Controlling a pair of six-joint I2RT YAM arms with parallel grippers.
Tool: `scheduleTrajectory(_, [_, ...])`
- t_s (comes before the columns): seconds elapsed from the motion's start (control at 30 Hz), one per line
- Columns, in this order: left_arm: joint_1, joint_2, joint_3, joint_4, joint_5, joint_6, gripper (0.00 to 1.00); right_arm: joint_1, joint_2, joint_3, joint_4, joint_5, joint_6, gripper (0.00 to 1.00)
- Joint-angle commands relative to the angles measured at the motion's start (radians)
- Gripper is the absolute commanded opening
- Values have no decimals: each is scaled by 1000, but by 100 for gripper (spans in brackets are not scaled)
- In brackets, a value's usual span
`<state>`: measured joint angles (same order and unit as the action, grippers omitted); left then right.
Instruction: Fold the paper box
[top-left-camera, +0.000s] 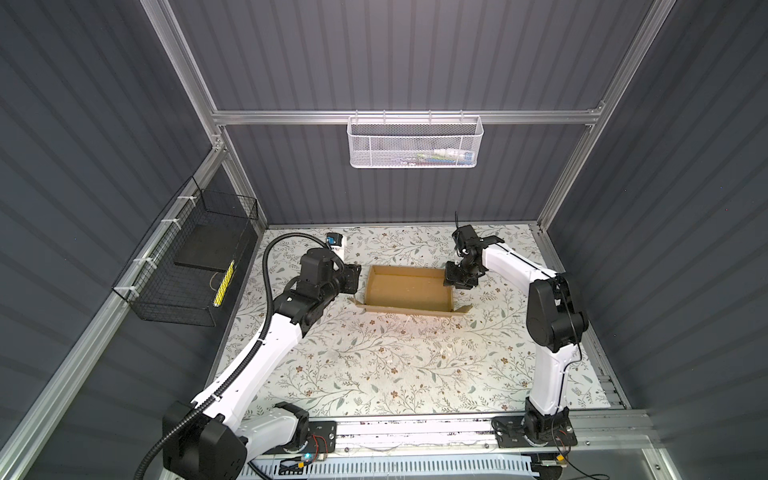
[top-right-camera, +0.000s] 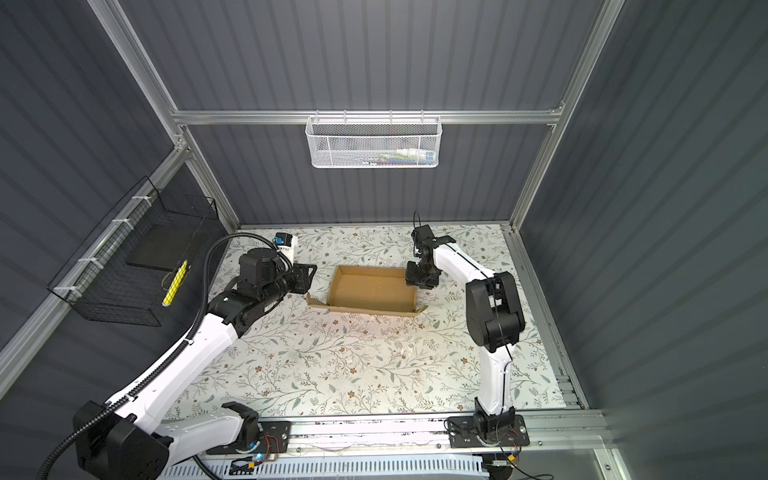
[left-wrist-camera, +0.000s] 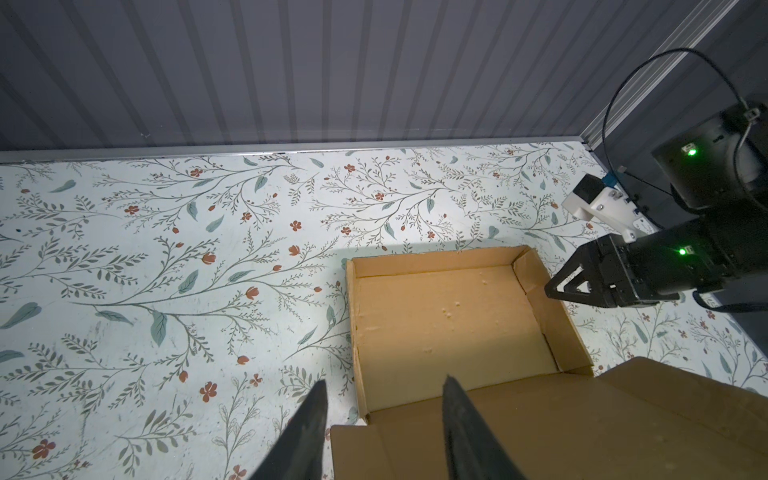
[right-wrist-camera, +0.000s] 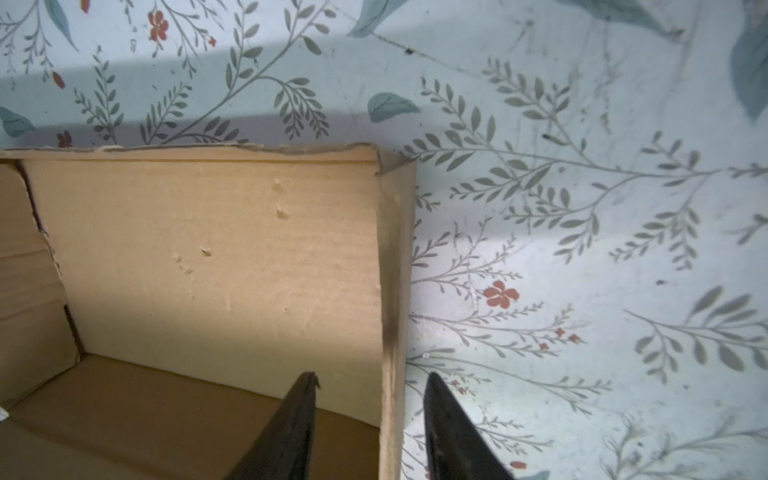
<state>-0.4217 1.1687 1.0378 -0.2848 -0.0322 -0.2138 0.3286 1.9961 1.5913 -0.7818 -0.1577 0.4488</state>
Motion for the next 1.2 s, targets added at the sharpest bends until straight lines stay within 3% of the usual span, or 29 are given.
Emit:
scheduleTrajectory(0.0, [8, -17, 65, -84, -5, -21, 45, -13, -82, -27, 31, -14, -3, 49])
scheduleTrajectory(0.43, [8, -34, 127, -262, -110, -156, 45, -63, -283, -148, 143, -67, -56, 57])
scheduleTrajectory(0.7, [6, -58, 160, -500, -227, -271, 44, -83, -385, -222, 228, -100, -108, 58])
scheduleTrajectory(0.93, [1, -99, 96, -593, -229, -395, 43, -85, -432, -280, 287, -106, -131, 58])
scheduleTrajectory(1.17, [-89, -103, 5, -644, -257, -524, 42, -85, -457, -306, 313, -120, -156, 59])
